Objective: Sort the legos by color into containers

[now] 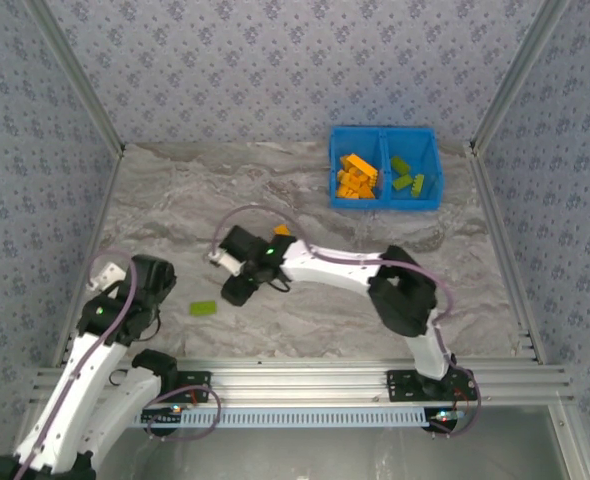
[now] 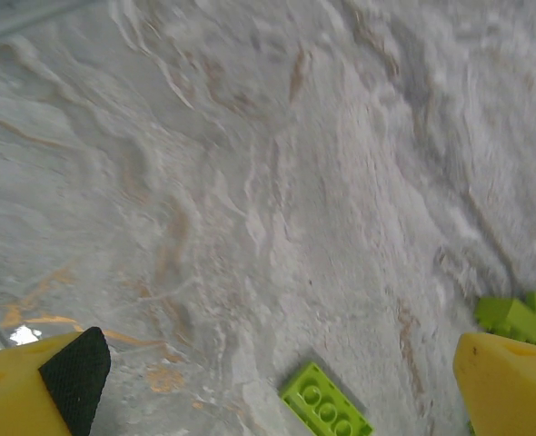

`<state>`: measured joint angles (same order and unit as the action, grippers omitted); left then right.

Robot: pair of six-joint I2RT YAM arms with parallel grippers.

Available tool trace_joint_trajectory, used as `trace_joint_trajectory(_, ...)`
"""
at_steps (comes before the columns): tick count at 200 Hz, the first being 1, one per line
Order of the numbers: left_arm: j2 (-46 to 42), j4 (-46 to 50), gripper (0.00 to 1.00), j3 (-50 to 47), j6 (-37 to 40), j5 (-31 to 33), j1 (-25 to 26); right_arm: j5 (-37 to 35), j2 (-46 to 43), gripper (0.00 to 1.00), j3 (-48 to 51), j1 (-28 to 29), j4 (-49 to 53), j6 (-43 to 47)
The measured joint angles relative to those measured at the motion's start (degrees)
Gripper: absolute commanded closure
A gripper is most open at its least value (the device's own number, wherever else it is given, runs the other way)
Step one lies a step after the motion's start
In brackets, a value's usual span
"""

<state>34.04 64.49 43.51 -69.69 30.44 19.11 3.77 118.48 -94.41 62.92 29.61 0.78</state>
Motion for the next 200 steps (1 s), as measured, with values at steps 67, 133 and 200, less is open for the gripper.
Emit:
trace_joint_trajectory(67, -7.2, 10.8, 0.01, 2.6, -6.9, 7.2, 0.0, 1.7, 15.9, 0.15, -16.9, 3.9, 3.2, 8.0)
trace_joint_trajectory(133, -7.2, 10.7, 0.01, 2.5, -6.9, 7.1, 0.0, -1.2, 22.7, 0.53, -26.0, 4.9, 9.3, 10.4)
trace_joint_trajectory(200, -7.6, 4.2, 0.01, 0.3, -1.1, 2.5, 0.0, -2.8, 15.8, 0.76, -14.8, 4.1, 5.7, 5.9)
